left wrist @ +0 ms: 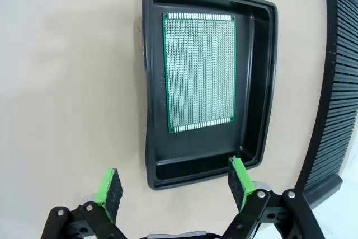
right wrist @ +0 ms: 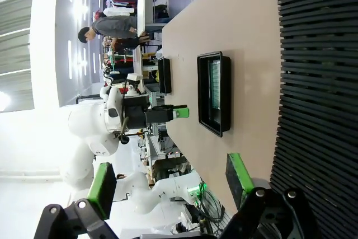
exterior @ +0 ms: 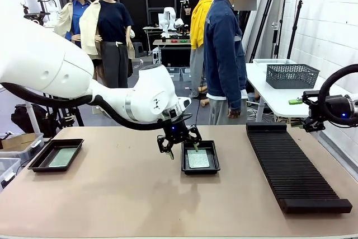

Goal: Inspect and transfer BCBs to ESD trays.
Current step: Pick up the ESD tray and place it on the left side of the table.

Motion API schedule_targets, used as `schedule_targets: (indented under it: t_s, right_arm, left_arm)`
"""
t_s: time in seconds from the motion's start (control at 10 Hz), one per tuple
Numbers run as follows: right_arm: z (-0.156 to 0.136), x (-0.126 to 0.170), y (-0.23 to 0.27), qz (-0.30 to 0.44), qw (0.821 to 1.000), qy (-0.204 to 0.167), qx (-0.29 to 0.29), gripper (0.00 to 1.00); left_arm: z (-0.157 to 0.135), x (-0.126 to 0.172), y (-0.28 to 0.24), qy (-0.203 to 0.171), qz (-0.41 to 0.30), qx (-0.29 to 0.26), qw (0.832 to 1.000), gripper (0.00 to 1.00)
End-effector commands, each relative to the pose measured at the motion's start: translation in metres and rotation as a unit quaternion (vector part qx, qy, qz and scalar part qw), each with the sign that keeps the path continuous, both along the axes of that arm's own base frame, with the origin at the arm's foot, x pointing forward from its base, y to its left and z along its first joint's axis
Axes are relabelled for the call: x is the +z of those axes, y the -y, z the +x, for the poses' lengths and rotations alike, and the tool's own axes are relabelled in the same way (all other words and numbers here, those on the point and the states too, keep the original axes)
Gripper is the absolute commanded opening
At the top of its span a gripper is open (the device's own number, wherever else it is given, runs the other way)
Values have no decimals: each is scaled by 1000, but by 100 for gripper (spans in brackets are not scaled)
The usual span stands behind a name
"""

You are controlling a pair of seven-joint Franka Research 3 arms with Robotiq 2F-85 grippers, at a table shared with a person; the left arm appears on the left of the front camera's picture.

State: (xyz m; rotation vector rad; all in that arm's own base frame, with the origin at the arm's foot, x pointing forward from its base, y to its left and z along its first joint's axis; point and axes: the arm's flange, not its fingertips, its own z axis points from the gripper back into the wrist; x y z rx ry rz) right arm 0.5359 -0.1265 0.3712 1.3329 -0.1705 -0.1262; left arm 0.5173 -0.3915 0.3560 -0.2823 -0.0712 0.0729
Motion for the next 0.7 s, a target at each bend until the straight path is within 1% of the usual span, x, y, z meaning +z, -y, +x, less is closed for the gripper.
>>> schedule_targets:
  t_s: [0.0, 0.2, 0.4, 0.6]
  right_arm:
    - [4, 2, 1, 4, 1000, -5, 3, 100]
    - [4, 2, 1, 4, 1000, -5, 3, 100]
    - [4, 2, 1, 4, 1000, -5, 3, 100]
    - [4, 2, 1, 4, 1000, -5, 3, 100]
  left_arm:
    - [12, -9, 11, 20, 25, 29, 999, 100]
    - [25, -17, 12, 48, 22, 36, 998, 100]
    - [32, -23, 13, 52, 1, 28, 998, 100]
    - [37, -27, 12, 49, 5, 32, 998, 100]
